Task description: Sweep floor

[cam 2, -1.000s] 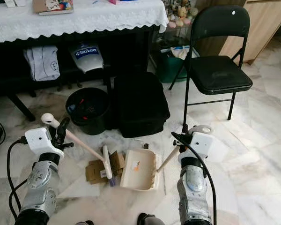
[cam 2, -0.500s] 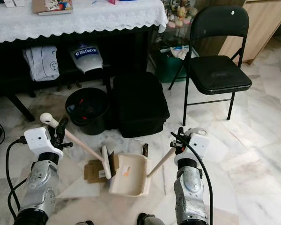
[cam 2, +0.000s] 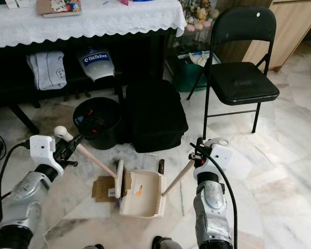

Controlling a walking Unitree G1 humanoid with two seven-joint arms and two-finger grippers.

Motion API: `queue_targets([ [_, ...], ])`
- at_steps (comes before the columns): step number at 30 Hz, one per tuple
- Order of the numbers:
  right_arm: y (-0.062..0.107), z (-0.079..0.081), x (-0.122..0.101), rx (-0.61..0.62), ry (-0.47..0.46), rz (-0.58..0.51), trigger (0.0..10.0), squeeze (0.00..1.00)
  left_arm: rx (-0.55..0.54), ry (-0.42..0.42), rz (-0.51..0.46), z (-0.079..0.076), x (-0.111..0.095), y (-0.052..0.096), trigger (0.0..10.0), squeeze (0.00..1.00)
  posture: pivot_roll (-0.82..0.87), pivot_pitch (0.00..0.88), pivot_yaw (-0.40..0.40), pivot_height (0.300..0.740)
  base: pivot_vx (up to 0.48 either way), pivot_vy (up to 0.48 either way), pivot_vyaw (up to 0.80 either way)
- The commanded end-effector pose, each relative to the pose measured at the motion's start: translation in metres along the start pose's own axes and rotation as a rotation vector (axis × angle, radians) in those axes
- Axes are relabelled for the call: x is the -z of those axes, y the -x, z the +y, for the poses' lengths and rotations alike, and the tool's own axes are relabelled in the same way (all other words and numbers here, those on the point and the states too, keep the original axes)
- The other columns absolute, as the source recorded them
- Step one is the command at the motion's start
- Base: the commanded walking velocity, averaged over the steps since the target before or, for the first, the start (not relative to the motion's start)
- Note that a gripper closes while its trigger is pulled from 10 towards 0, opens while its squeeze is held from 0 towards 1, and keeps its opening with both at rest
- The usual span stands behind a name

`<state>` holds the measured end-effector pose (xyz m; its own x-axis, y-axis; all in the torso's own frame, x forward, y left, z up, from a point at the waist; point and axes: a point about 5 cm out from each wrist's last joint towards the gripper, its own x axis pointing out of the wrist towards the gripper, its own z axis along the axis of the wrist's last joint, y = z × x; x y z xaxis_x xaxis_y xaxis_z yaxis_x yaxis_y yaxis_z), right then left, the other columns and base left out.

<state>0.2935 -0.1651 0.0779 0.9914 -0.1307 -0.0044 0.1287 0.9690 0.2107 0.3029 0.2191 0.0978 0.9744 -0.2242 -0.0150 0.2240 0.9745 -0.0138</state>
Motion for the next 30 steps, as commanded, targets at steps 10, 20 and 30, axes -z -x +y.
queue_targets([
  [10, -0.006, 0.003, -0.015, -0.011, -0.041, -0.057, 10.0, 0.0, 0.084, -0.013, 0.186, 0.014, 0.018, 0.025, 10.0, 0.03, -0.03, 0.161, -0.061, 0.74, 0.0, 0.0, 0.0],
  [20, -0.005, 0.009, -0.032, -0.03, -0.025, -0.118, 10.0, 0.0, 0.0, 0.01, 0.019, 0.019, -0.019, 0.039, 10.0, 0.04, -0.02, 0.16, -0.052, 0.74, 0.0, 0.0, 0.0],
  [30, 0.002, 0.019, -0.045, -0.094, 0.041, -0.171, 10.0, 0.0, 0.04, 0.036, 0.019, 0.002, -0.023, 0.052, 10.0, 0.04, -0.01, 0.163, -0.041, 0.74, 0.0, 0.0, 0.0],
])
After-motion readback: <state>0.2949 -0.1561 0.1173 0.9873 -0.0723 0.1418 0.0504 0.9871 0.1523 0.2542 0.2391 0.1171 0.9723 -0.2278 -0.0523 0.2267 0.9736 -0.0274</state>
